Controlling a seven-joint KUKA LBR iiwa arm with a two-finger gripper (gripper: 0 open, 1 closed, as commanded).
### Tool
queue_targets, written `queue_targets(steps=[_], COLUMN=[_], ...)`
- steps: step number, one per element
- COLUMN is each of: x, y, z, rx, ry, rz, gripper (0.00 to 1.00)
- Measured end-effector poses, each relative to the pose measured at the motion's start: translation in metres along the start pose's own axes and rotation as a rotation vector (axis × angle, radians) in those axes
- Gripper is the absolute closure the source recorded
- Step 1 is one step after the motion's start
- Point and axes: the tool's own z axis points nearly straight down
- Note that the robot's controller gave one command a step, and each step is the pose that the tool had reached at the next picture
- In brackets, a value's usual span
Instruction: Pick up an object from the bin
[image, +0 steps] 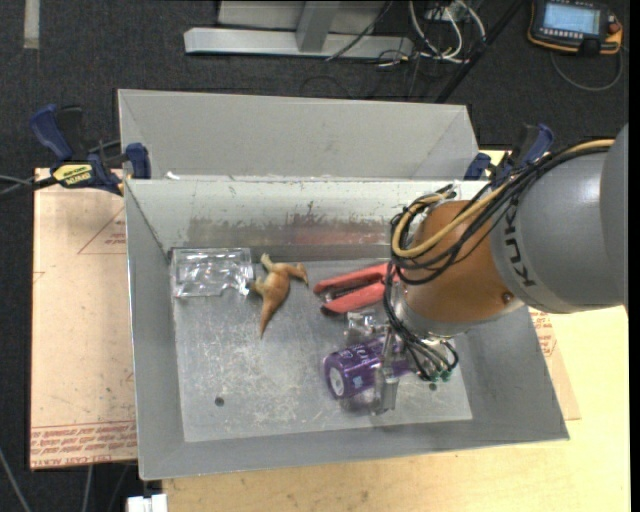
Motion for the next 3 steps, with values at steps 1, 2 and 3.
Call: queue_targets(steps=[1,2,3], x=[0.008,-0.004,-0.001], y=[0.002,-0.005,0.000], z=[-0.022,-0.045,-0.049], rx=[-0.003,0.000,-0.003], ry=[0.018,-0.005,0.019], rz=[0.001,0.012,0.017], gripper=[0.00,0.00,0.00])
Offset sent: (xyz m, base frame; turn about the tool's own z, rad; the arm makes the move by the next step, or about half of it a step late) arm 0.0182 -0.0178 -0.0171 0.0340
